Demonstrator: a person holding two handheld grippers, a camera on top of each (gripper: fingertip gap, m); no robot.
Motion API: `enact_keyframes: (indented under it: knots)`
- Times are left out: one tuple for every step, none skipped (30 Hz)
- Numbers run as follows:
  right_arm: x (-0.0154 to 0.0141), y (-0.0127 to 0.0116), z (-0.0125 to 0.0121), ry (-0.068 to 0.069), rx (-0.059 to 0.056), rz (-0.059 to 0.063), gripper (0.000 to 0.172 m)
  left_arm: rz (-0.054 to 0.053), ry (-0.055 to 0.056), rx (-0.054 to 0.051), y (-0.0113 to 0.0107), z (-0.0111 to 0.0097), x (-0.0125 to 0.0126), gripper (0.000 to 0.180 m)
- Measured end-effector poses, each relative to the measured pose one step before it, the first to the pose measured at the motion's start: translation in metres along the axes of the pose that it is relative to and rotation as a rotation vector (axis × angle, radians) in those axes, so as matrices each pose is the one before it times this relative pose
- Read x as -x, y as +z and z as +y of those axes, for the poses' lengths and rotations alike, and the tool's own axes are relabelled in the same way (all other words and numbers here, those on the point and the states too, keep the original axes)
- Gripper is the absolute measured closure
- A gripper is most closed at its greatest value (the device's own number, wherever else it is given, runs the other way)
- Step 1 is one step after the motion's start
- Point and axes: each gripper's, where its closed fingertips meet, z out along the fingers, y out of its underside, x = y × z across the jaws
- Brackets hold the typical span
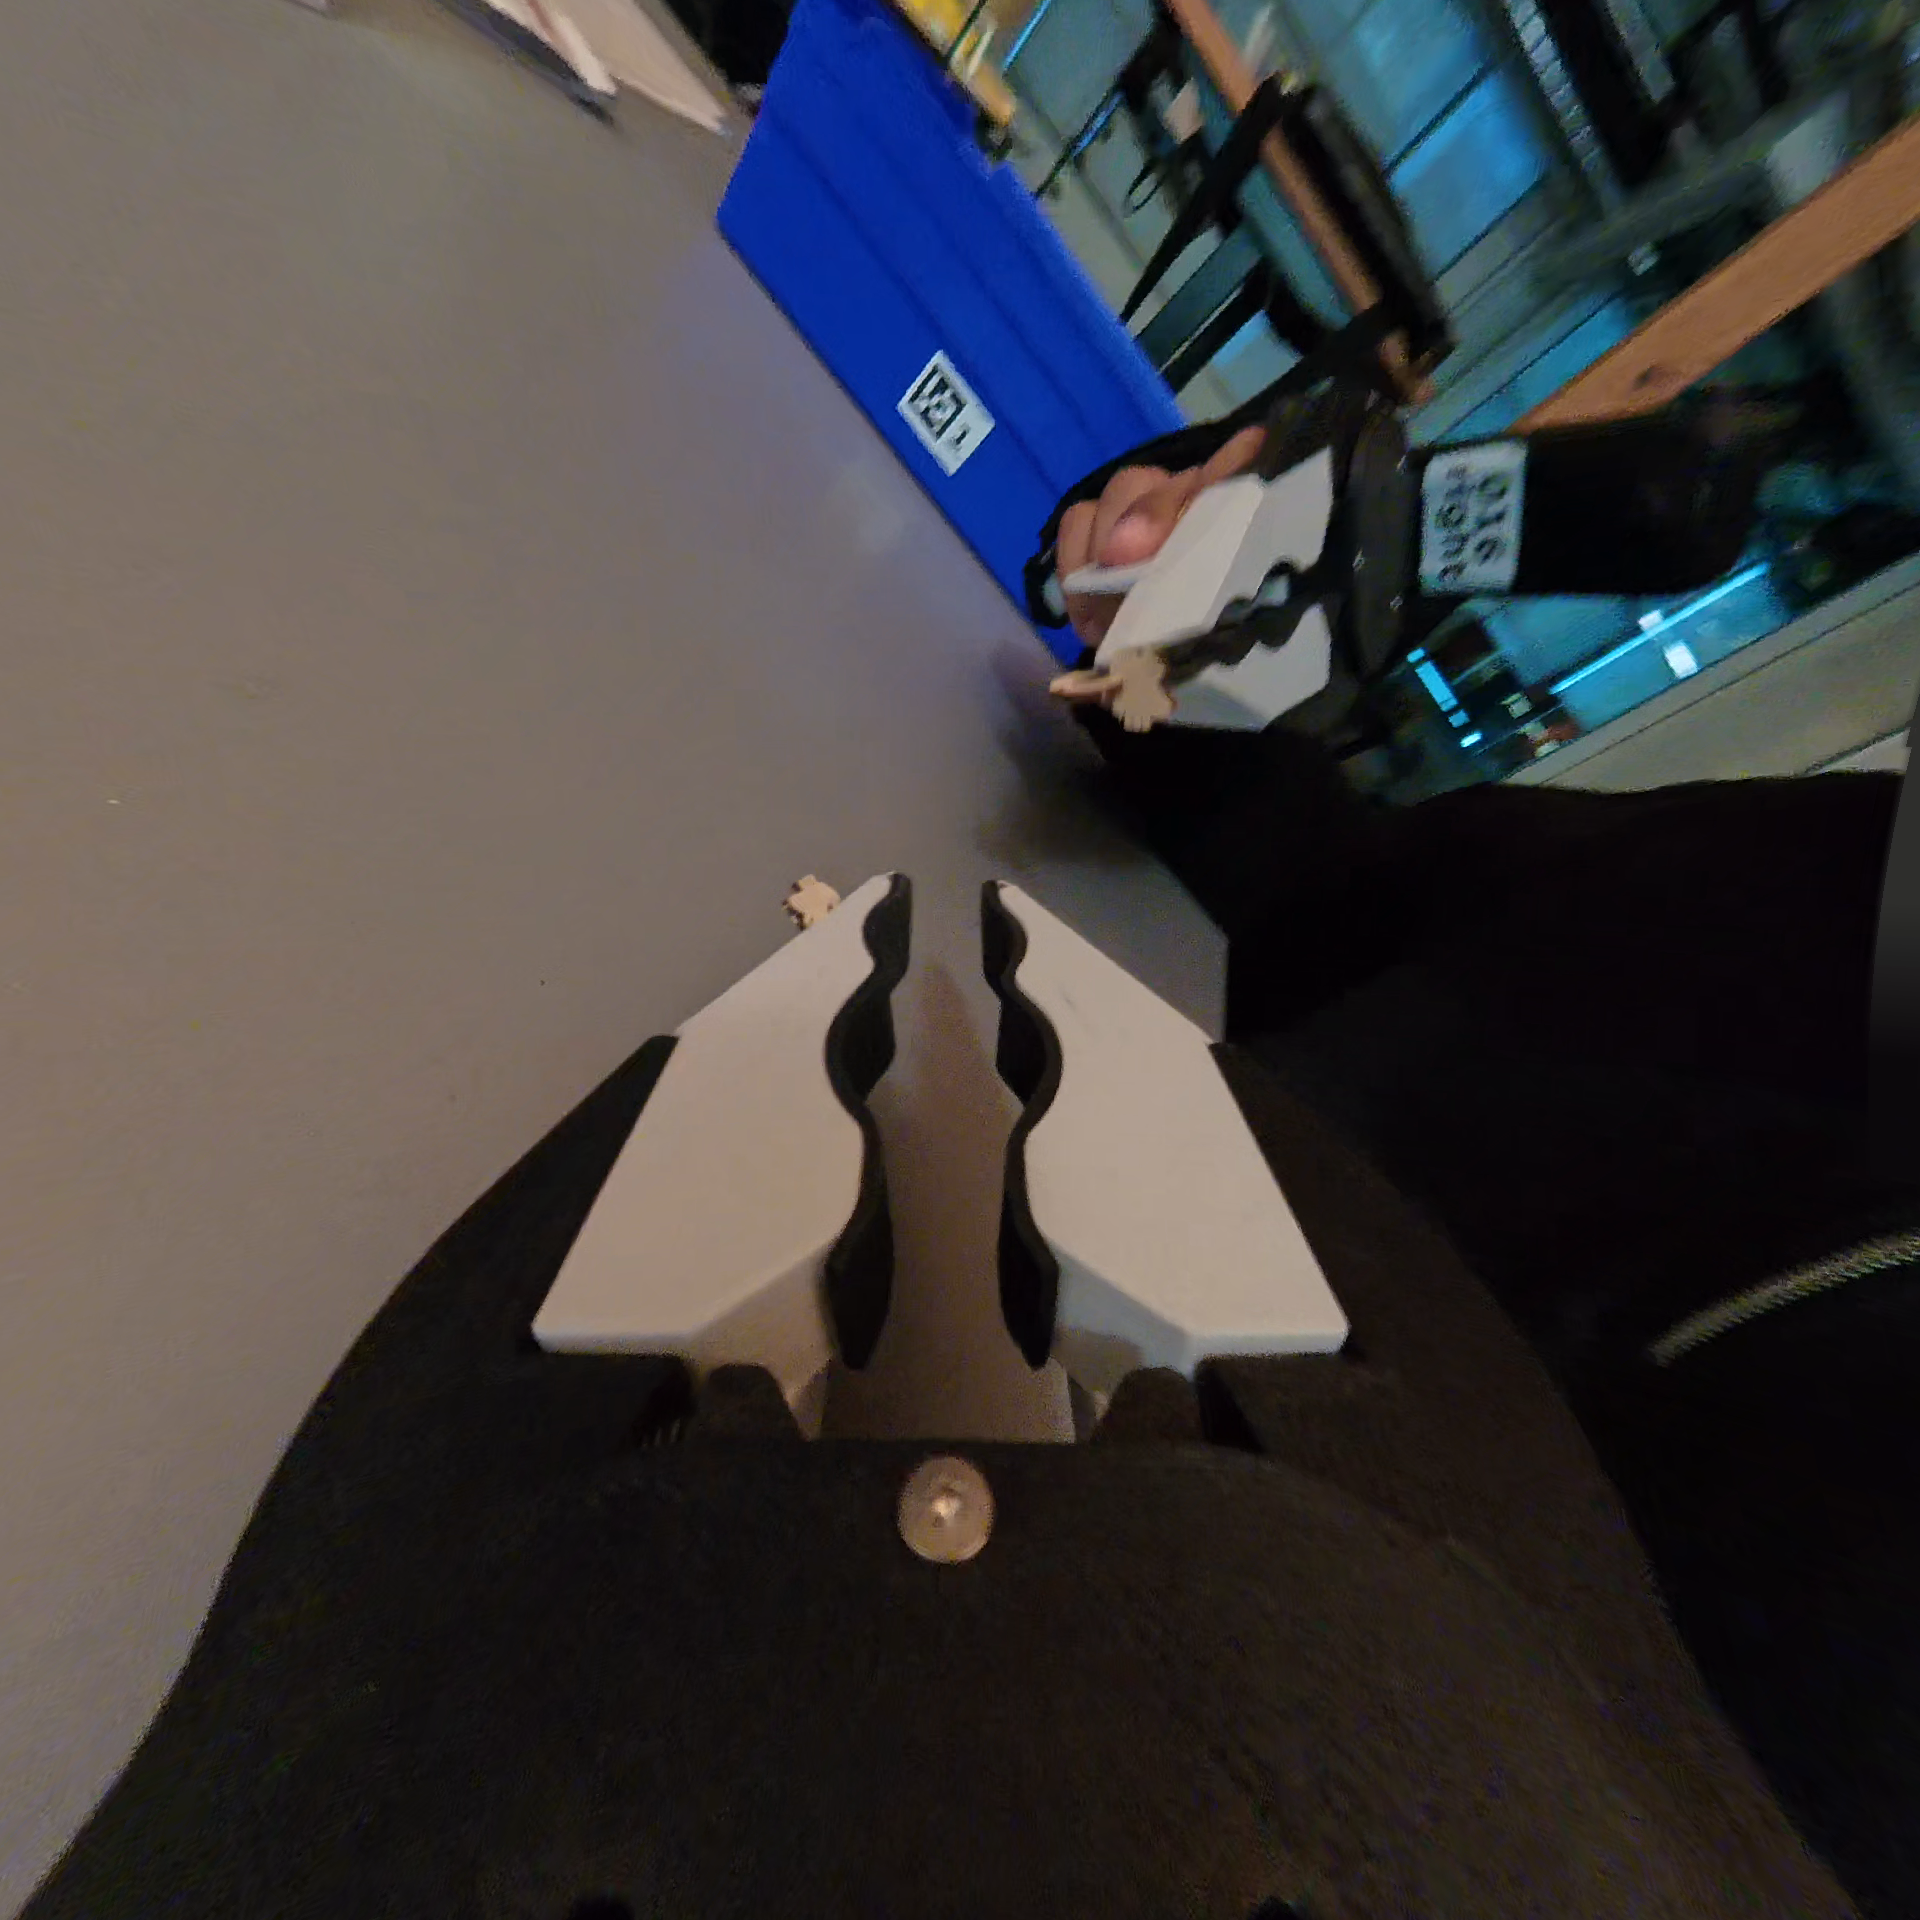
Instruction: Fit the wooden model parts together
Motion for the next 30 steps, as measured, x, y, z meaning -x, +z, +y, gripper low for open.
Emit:
enact_keyframes:
  knots:
    - [-0.00335,-0.00129,0.00295,0.0291,-0.0022,0.0065,0.172,-0.0294,0.0252,0.0235,0.00333,0.00255,0.00129,0.165]
    - [-0.00219,-0.00073,0.00174,0.0312,-0.0065,-0.0004,0.172,-0.0308,0.0283,0.0210,0.00350,0.00174,0.00145,0.161]
    - [-0.00137,0.00003,0.00093,0.0322,-0.0089,-0.0040,0.172,-0.0444,0.0288,0.0201,0.00342,0.00091,0.00368,0.158]
    - [-0.00083,0.00044,0.00082,0.0305,-0.0083,-0.0061,0.172,-0.0501,0.0317,0.0229,0.00359,0.00078,0.00463,0.156]
    - [-0.00006,0.00069,0.00079,0.0259,-0.0054,-0.0090,0.172,-0.0474,0.0369,0.0262,0.00363,0.00078,0.00427,0.155]
    - [0.00002,0.00076,0.00108,0.0198,-0.0020,-0.0058,0.172,-0.0486,0.0419,0.0298,0.00383,0.00110,0.00411,0.154]
    - [0.00001,0.00070,0.00118,0.0133,0.0002,-0.0033,0.172,-0.0437,0.0493,0.0351,0.00416,0.00207,0.00267,0.153]
    - [0.00034,0.00081,0.00114,0.0085,0.0015,-0.0038,0.172,-0.0332,0.0510,0.0390,0.00459,0.00320,0.00066,0.153]
    - [0.00063,0.00088,0.00082,0.0062,0.0007,-0.0038,0.172,-0.0281,0.0427,0.0399,0.00480,0.00351,-0.00002,0.153]
    - [0.00081,0.00084,0.00046,0.0054,-0.0010,-0.0045,0.172,-0.0247,0.0347,0.0397,0.00485,0.00369,-0.00003,0.151]
    - [0.00093,0.00069,0.00016,0.0042,-0.0017,-0.0051,0.172,-0.0198,0.0279,0.0348,0.00432,0.00342,-0.00054,0.151]
    - [0.00075,0.00052,0.00002,0.0023,-0.0007,-0.0034,0.172,-0.0163,0.0214,0.0122,0.00215,0.00058,-0.00083,0.152]
    - [0.00017,0.00030,0.00031,0.0005,0.0010,-0.0002,0.172,-0.0101,0.0126,0.0071,0.00067,0.00045,-0.00133,0.158]
    - [-0.00036,-0.00001,0.00017,-0.0004,0.0015,0.0024,0.172,-0.0060,0.0051,0.0131,-0.00002,0.00191,-0.00148,0.163]
    - [-0.00046,-0.00020,-0.00027,-0.0002,-0.0001,0.0031,0.172,-0.0048,0.0036,0.0050,-0.00112,0.00156,-0.00182,0.169]
    - [-0.00027,-0.00043,-0.00079,0.0005,-0.0015,0.0017,0.172,0.0022,0.0026,0.0050,-0.00152,0.00229,-0.00314,0.169]
    - [-0.00016,-0.00040,-0.00112,0.0001,-0.0028,0.0018,0.172,0.0060,0.0015,0.0048,-0.00189,0.00276,-0.00417,0.169]
    - [0.00004,-0.00043,-0.00146,-0.0011,-0.0037,0.0022,0.172,0.0009,-0.0004,0.0030,-0.00185,0.00292,-0.00418,0.169]
    - [0.00056,-0.00028,-0.00148,-0.0026,-0.0033,0.0000,0.172,-0.0059,0.0017,0.0013,-0.00210,0.00297,-0.00386,0.169]
    - [0.00103,0.00001,-0.00149,-0.0044,-0.0023,-0.0019,0.172,-0.0148,0.0043,-0.0028,-0.00260,0.00267,-0.00286,0.170]
    - [0.00168,0.00041,-0.00133,-0.0058,-0.0009,-0.0037,0.172,-0.0200,0.0047,-0.0103,-0.00348,0.00172,-0.00191,0.170]
    - [0.00299,0.00053,-0.00143,-0.0076,-0.0015,-0.0101,0.172,-0.0269,-0.0008,-0.0227,-0.00479,-0.00018,-0.00005,0.170]
    - [0.00470,0.00080,-0.00203,-0.0099,-0.0047,-0.0193,0.172,-0.0329,-0.0094,-0.0378,-0.00627,-0.00268,0.00245,0.170]
    - [0.00430,0.00104,-0.00190,-0.0097,-0.0038,-0.0146,0.172,-0.0323,-0.0175,-0.0569,-0.00750,-0.00555,0.00426,0.169]
    - [0.00406,0.00152,-0.00155,-0.0095,-0.0010,-0.0125,0.172,-0.0210,-0.0266,-0.0688,-0.00777,-0.00778,0.00428,0.169]
    - [0.00392,0.00166,-0.00115,-0.0081,0.0003,-0.0126,0.171,0.0020,-0.0273,-0.0660,-0.00701,-0.00771,0.00156,0.169]
    - [0.00337,0.00208,-0.00025,-0.0020,0.0030,-0.0108,0.172,0.0128,-0.0297,-0.0382,-0.00476,-0.00401,-0.00026,0.169]
    - [0.00357,0.00264,0.00099,0.0049,0.0079,-0.0145,0.171,0.0192,-0.0278,0.0114,-0.00154,0.00280,-0.00195,0.169]
    - [0.00277,0.00281,0.00239,0.0067,0.0132,-0.0115,0.171,0.0184,-0.0123,0.0530,0.00069,0.00847,-0.00329,0.169]
    - [0.00168,0.00278,0.00332,0.0034,0.0166,-0.0057,0.171,0.0047,0.0059,0.0664,0.00164,0.01057,-0.00336,0.169]
